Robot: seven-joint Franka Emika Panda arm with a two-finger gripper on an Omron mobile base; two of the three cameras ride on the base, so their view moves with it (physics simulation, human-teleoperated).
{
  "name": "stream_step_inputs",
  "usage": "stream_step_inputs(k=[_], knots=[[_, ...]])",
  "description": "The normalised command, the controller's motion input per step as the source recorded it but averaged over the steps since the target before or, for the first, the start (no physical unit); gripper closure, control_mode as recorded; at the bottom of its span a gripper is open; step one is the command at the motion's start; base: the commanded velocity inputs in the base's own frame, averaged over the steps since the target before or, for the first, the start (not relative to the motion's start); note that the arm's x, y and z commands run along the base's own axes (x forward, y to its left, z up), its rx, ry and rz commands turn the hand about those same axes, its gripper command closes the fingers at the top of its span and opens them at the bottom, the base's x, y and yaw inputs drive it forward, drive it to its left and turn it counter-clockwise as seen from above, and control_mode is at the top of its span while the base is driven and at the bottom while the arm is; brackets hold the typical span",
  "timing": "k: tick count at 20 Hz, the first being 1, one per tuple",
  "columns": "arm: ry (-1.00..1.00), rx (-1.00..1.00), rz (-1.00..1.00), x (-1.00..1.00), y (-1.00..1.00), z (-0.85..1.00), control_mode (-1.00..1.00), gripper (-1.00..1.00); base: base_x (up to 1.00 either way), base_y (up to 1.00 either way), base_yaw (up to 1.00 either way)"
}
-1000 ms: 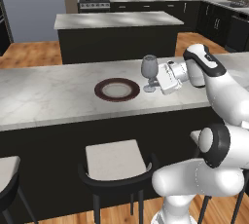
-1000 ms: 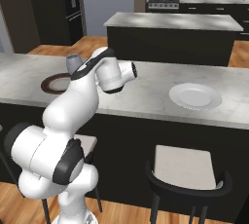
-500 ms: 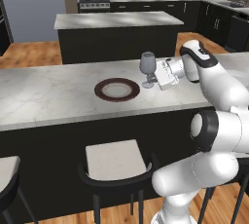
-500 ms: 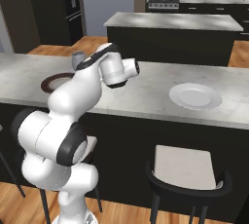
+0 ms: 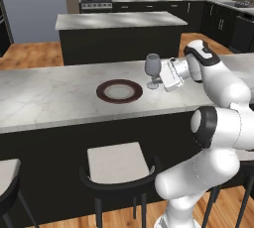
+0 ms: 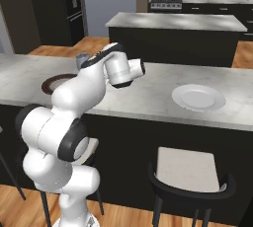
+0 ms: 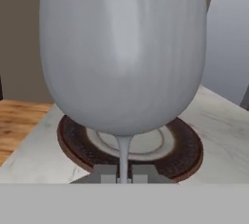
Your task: Retrieve the wine glasses from the counter and place one next to each plate.
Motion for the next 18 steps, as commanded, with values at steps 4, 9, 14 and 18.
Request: stream_step_inputs(k=[4,9,14,18], knots=[[-0.04,-0.03,0.0,0.0,0.0,-0.27,-1.0,1.0,0.0,0.0,0.0],[-0.02,0.0,0.0,0.06,0.0,-0.23,-1.0,1.0,0.0,0.0,0.0],[0.0,0.0,0.0,0.23,0.0,-0.09,-1.0,1.0,0.0,0.0,0.0],[0.0,0.0,0.0,0.33,0.0,0.0,-1.0,1.0,0.0,0.0,0.0]])
